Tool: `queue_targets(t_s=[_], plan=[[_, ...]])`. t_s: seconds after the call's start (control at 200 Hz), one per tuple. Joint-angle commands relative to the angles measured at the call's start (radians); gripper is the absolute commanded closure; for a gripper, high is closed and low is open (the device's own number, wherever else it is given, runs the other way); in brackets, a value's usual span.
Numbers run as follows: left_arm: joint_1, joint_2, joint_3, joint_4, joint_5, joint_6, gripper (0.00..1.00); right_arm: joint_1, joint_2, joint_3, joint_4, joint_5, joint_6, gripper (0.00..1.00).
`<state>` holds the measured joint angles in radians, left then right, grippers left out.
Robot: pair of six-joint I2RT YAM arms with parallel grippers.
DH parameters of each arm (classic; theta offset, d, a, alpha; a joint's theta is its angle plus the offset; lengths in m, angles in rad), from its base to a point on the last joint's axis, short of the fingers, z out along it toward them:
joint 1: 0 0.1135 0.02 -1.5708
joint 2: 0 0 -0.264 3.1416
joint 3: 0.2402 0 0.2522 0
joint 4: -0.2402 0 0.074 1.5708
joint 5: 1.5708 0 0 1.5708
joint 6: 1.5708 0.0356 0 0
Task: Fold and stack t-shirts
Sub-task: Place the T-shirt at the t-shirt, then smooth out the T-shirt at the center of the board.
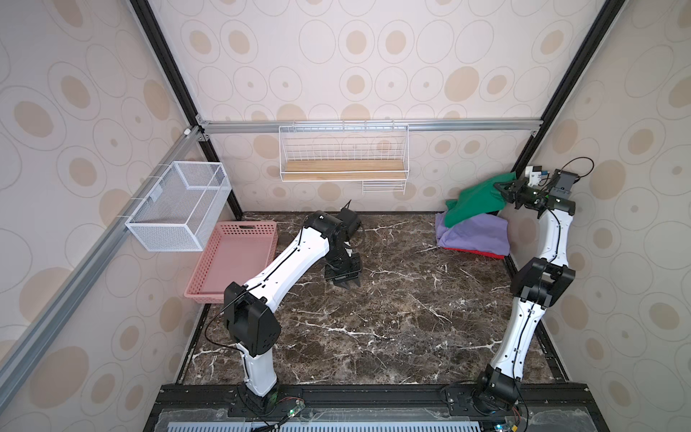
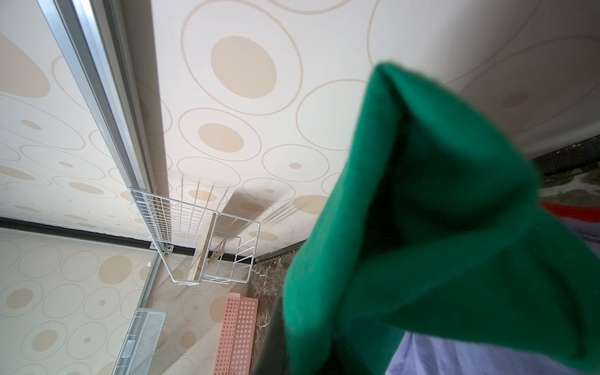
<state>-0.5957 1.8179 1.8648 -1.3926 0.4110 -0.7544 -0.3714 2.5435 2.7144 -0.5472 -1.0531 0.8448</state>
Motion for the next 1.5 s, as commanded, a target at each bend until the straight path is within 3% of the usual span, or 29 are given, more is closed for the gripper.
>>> queue_targets(t_s=[0.0,0.195,0.331,0.356,0.371,0.381,0.431,0.446,0.561,0.691,0.901,0.992,1.222,1.402,1.497], plan=[[0.005,0.004,0.037,-0.022,0.002,0.024,0.67,-0.006,0.015,-0.018,-0.087,-0.013,-0.09,1.0],[0.004,0.016,0.033,-0.018,0.008,0.025,0.67,-0.004,-0.048,-0.157,-0.268,0.038,-0.272,1.0],[0.005,0.027,0.047,-0.018,0.012,0.025,0.67,-0.004,-0.088,-0.245,-0.287,0.051,-0.314,0.99],[0.005,0.028,0.047,-0.019,0.013,0.025,0.67,-0.005,-0.09,-0.254,-0.292,0.052,-0.315,0.89],[0.004,0.029,0.049,-0.019,0.014,0.024,0.67,-0.005,-0.091,-0.258,-0.296,0.054,-0.314,0.57],[0.004,0.029,0.049,-0.02,0.014,0.024,0.67,-0.005,-0.094,-0.261,-0.299,0.055,-0.313,0.42],[0.005,0.029,0.051,-0.022,0.014,0.025,0.67,-0.003,-0.101,-0.269,-0.329,0.067,-0.324,0.04],[0.004,0.031,0.052,-0.024,0.014,0.025,0.67,-0.003,-0.105,-0.271,-0.342,0.075,-0.332,0.0],[0.004,0.038,0.059,-0.025,0.018,0.025,0.67,0.003,-0.183,-0.323,-0.432,0.156,-0.402,0.0],[0.005,0.05,0.078,-0.028,0.025,0.024,0.67,0.037,-0.377,-0.484,-0.398,0.224,-0.448,0.0],[0.004,0.05,0.082,-0.023,0.04,0.02,0.67,0.069,-0.573,-0.582,-0.385,0.309,-0.472,0.0],[0.004,0.044,0.076,-0.02,0.045,0.019,0.67,0.071,-0.52,-0.55,-0.391,0.257,-0.449,0.0],[0.005,-0.007,0.012,-0.012,0.042,0.025,0.67,0.077,-0.409,-0.443,-0.418,0.299,-0.475,0.0],[0.006,-0.033,-0.018,-0.026,0.027,0.043,0.67,0.078,-0.2,-0.225,-0.447,0.272,-0.436,0.0],[0.007,-0.04,-0.026,-0.039,0.015,0.053,0.67,0.075,-0.107,-0.189,-0.394,0.282,-0.415,0.0]])
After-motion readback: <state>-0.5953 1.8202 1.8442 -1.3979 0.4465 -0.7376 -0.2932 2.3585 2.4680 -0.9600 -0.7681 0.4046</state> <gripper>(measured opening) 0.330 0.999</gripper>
